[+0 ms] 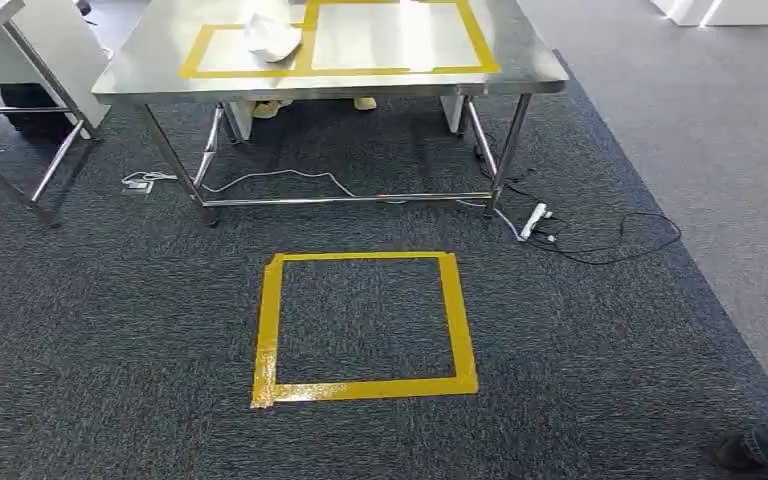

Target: Take the parts from the cabinet and place them on the table.

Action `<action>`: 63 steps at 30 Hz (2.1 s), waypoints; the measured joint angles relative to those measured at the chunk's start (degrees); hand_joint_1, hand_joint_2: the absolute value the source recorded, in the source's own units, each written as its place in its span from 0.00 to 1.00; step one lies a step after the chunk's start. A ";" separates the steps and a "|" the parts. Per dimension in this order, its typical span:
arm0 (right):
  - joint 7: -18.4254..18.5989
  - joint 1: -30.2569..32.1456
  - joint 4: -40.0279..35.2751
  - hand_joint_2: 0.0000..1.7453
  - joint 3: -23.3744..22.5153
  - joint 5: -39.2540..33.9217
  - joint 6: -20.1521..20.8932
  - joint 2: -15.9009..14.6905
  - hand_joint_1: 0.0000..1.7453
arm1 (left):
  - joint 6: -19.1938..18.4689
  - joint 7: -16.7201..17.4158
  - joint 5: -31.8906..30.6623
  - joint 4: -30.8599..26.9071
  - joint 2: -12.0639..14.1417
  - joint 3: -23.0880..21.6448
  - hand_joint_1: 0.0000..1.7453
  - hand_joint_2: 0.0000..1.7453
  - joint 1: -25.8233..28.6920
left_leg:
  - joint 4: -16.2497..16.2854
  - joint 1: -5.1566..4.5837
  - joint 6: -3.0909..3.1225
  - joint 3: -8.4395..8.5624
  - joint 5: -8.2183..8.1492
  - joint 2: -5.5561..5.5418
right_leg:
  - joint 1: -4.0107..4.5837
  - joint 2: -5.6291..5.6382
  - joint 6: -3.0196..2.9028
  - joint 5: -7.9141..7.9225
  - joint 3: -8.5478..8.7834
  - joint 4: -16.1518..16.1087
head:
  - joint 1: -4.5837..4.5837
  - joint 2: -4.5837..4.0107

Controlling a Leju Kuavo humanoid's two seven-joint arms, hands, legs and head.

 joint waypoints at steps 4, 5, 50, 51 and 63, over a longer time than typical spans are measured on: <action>0.02 0.00 0.00 0.00 0.00 0.02 -0.04 0.02 0.00 | -0.22 0.31 0.00 0.02 0.00 0.00 0.00 0.00 0.00 | 0.23 -0.16 0.07 -0.12 -0.04 0.00 | -0.14 -0.02 0.19 0.17 -0.04 -0.05 | 0.00 0.00; 0.02 -0.01 0.00 0.00 0.00 0.00 -0.04 0.02 0.00 | -0.26 0.33 0.02 0.02 0.00 0.00 0.00 0.00 -0.01 | 0.28 -0.15 0.08 -0.18 -0.04 0.00 | -0.16 -0.01 0.21 0.19 -0.09 -0.04 | -0.02 0.00; 0.15 0.02 0.02 0.00 0.00 -0.13 -1.05 0.04 0.00 | -0.46 3.08 -0.57 0.06 0.04 0.00 0.00 0.00 -0.10 | 1.41 0.14 -0.67 -1.29 0.00 0.10 | -0.40 0.13 -0.22 -4.16 2.57 1.55 | -0.20 0.00; 0.15 0.02 0.02 0.00 0.00 -0.13 -1.05 0.04 0.00 | -0.46 3.08 -0.57 0.06 0.02 0.00 0.00 0.00 -0.10 | 1.43 0.12 -0.66 -1.30 -0.01 0.10 | -0.42 0.13 -0.21 -4.15 2.56 1.54 | -0.22 0.00; -0.46 -0.02 0.02 0.00 0.00 0.57 -1.49 0.00 0.00 | -1.79 2.73 -0.52 0.06 -0.09 0.00 0.00 0.00 -0.13 | -0.78 0.53 0.97 -0.58 1.73 0.01 | -0.49 0.01 0.92 -4.14 2.27 1.09 | -0.26 0.00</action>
